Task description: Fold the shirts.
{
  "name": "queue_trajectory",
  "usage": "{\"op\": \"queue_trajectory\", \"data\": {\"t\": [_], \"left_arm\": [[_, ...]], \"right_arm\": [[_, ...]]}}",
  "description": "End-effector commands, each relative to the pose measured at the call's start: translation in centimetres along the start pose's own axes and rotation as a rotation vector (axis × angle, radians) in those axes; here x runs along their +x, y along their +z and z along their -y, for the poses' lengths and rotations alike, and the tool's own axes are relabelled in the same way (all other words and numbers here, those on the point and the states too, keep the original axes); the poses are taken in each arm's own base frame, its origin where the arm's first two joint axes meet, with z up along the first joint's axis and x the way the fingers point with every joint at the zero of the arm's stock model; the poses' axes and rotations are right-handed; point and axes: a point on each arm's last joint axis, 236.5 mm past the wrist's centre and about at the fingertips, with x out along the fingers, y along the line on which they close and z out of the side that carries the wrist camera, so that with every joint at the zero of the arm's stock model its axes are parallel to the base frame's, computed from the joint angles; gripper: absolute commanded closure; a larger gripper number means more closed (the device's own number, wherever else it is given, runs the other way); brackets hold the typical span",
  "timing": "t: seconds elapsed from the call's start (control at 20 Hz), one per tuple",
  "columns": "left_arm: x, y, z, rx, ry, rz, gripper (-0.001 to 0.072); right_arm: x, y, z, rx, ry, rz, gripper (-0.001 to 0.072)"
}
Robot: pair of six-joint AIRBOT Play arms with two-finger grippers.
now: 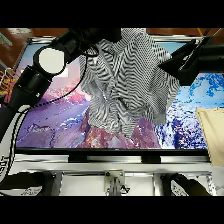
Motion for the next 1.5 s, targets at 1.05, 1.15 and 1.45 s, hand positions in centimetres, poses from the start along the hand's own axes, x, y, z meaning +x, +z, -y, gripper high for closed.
{"op": "queue_trajectory", "data": {"t": [1.05,1.15,1.45], "left_arm": [[-2.2,0.9,0.2,0.143,-0.033,-0.06,0.0508],[-2.7,1.8,0.4,0.193,-0.034,-0.045,0.0507],[-2.8,2.1,0.4,0.22,-0.034,-0.037,0.0106]], "right_arm": [[2.1,2.7,2.6,-0.002,-0.014,0.14,0.0629],[1.7,3.6,2.5,0.0,-0.018,0.177,0.0629],[1.0,5.4,2.2,-0.005,-0.022,0.25,0.0629]]}}
